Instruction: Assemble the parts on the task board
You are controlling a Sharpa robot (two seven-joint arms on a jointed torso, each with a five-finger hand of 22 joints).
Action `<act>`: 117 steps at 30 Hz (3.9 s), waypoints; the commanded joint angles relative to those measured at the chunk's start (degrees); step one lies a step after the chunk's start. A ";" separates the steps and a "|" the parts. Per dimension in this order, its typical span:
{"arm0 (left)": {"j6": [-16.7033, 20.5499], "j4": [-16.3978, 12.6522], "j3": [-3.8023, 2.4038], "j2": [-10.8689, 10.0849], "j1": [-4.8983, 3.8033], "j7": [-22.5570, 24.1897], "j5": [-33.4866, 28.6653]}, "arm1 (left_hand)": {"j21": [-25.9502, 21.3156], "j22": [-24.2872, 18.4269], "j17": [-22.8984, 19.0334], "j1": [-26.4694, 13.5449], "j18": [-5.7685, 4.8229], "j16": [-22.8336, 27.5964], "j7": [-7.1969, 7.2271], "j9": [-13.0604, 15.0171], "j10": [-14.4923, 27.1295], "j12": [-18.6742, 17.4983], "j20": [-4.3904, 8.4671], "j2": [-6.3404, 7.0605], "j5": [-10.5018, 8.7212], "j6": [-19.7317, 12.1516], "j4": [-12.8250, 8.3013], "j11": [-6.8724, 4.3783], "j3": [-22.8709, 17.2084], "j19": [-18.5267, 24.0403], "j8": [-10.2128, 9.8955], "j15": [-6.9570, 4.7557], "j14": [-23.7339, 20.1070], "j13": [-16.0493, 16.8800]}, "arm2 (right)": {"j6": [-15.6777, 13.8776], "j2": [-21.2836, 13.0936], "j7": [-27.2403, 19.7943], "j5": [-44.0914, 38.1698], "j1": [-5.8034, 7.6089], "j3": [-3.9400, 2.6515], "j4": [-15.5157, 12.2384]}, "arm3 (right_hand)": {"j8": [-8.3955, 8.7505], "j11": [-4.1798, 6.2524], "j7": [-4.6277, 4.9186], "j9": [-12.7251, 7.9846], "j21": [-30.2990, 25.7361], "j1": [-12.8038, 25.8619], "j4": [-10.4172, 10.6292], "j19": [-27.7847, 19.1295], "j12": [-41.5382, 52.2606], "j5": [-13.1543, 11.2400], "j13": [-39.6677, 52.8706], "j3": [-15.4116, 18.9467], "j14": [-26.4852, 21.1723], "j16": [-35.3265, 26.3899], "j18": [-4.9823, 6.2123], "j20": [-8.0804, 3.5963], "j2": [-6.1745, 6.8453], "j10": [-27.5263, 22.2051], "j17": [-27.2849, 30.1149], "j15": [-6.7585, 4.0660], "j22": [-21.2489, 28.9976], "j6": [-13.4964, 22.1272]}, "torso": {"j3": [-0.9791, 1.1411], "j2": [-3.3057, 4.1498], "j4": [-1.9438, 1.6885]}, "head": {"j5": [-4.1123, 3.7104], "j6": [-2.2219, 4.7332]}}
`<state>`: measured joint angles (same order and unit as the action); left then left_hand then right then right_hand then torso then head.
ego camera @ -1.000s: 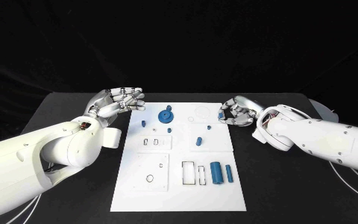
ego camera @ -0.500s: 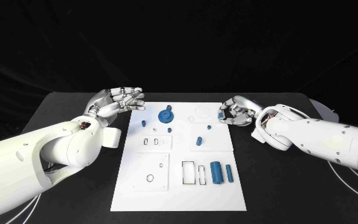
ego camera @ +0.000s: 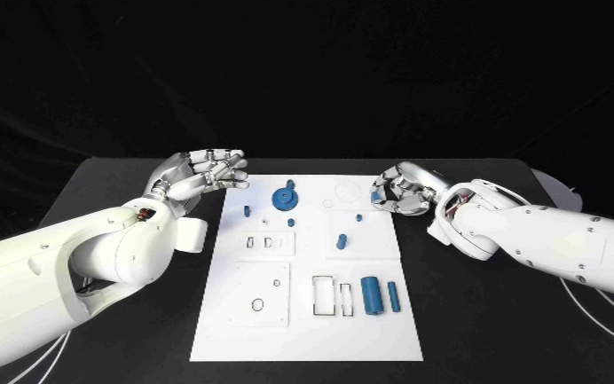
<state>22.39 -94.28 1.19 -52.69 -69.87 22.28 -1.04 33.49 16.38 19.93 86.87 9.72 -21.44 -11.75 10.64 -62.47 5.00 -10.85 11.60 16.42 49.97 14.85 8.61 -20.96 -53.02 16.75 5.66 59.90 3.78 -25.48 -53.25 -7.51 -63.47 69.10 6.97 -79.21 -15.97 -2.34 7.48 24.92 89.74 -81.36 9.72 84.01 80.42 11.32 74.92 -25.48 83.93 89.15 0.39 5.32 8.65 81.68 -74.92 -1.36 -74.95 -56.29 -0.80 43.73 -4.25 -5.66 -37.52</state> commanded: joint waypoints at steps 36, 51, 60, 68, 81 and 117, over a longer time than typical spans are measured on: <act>-1.23 0.90 0.16 1.21 0.15 0.17 0.01 | 0.51 0.25 0.16 0.50 0.52 0.40 -0.05 0.10 -0.51 -0.39 0.01 -0.20 -0.30 0.07 0.10 0.05 -0.48 0.38 -0.23 -0.08 0.03 0.06 | 4.47 17.47 14.33 -18.97 -0.27 0.15 -8.93 | -2.74 0.74 -1.47 2.39 0.26 1.52 -0.38 5.99 0.58 -0.27 5.26 -1.06 5.55 0.13 -0.39 -1.03 -1.24 0.39 -12.72 -0.73 -15.05 -0.59 | -0.15 -0.10 -0.19 | 2.37 -1.21; -1.19 0.75 0.16 1.04 0.15 0.14 0.01 | 0.51 0.25 0.16 0.50 0.52 0.40 -0.05 0.10 -0.51 -0.39 0.01 -0.20 -0.30 0.07 0.10 0.05 -0.48 0.38 -0.23 -0.08 0.03 0.06 | 5.18 19.83 16.25 -22.99 -1.35 0.50 -6.71 | -2.83 0.72 -1.46 2.45 0.26 1.82 -0.38 5.99 0.53 -0.27 5.22 -1.06 5.54 0.12 -0.39 -1.04 -1.09 0.35 -12.69 -0.72 -15.05 -0.46 | -0.05 -0.08 -0.06 | 2.82 -1.93; -1.22 0.78 0.16 1.01 0.15 0.11 0.01 | 0.51 0.25 0.16 0.50 0.52 0.40 -0.05 0.10 -0.51 -0.39 0.01 -0.20 -0.30 0.07 0.10 0.05 -0.48 0.38 -0.23 -0.08 0.03 0.06 | 4.72 20.33 16.54 -23.59 -1.54 0.58 -6.25 | -2.86 0.72 -1.46 2.47 0.26 1.89 -0.40 5.99 0.48 -0.20 5.18 -1.08 5.54 0.12 -0.39 -1.05 -1.03 0.31 -12.69 -0.72 -15.05 -0.41 | -0.07 -0.15 -0.11 | 2.84 -2.10; -1.23 0.81 0.16 0.98 0.15 0.09 0.01 | 0.63 0.33 0.21 0.46 0.51 0.42 -0.04 0.11 -0.55 -0.43 0.01 -0.18 -0.32 0.08 0.09 0.04 -0.51 0.47 -0.23 -0.08 0.03 0.06 | 5.59 20.52 16.66 -23.63 -1.80 0.60 -6.10 | -3.00 0.71 -1.44 2.55 0.26 2.32 -0.37 5.99 0.54 -0.27 5.27 -1.04 5.55 0.12 -0.39 -1.05 -0.79 0.38 -12.71 -0.71 -15.05 -0.33 | -0.13 -0.16 -0.08 | 2.91 -2.16; -1.23 0.81 0.16 0.86 0.15 0.02 0.01 | 0.63 0.33 0.21 0.46 0.51 0.42 -0.04 0.11 -0.55 -0.43 0.01 -0.18 -0.32 0.08 0.09 0.04 -0.51 0.47 -0.23 -0.08 0.03 0.06 | 6.69 20.18 17.38 -24.10 -1.92 0.61 -6.28 | -3.25 0.68 -1.41 2.65 0.26 3.69 -0.01 5.99 0.47 -0.36 5.26 -0.87 5.50 0.04 -0.39 -1.05 -0.15 0.35 -12.50 -0.69 -15.05 -0.03 | -0.12 -0.15 -0.13 | 2.97 -2.35; -1.27 0.85 0.16 0.71 0.15 -0.11 0.01 | 0.63 0.33 0.21 0.46 0.51 0.42 -0.04 0.11 -0.55 -0.43 0.01 -0.18 -0.32 0.08 0.09 0.04 -0.51 0.47 -0.23 -0.08 0.03 0.06 | 3.63 20.03 18.77 -25.44 -2.00 0.60 -6.76 | -1.30 -0.93 0.49 1.23 0.26 8.79 2.48 5.99 -1.89 -1.09 3.16 0.58 5.43 -0.09 -0.39 -0.10 3.58 -1.89 -12.18 0.58 -15.05 4.52 | -0.15 -0.15 -0.08 | 3.05 -2.41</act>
<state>22.13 -93.30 1.38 -52.02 -69.71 21.90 -1.04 33.90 16.63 20.07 86.87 9.72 -21.23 -11.75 10.66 -62.67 4.78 -10.85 11.60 16.42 49.97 15.02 8.81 -21.12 -53.03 16.75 5.66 59.90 3.78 -21.87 -33.23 10.55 -88.03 67.12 7.57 -85.95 -17.40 -3.30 8.00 26.19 89.74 -72.97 11.79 84.01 78.65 10.49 74.91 -24.82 84.03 89.14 0.39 4.96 12.35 80.15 -74.90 -1.22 -74.91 -52.17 -0.94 43.56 -4.31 -2.60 -39.96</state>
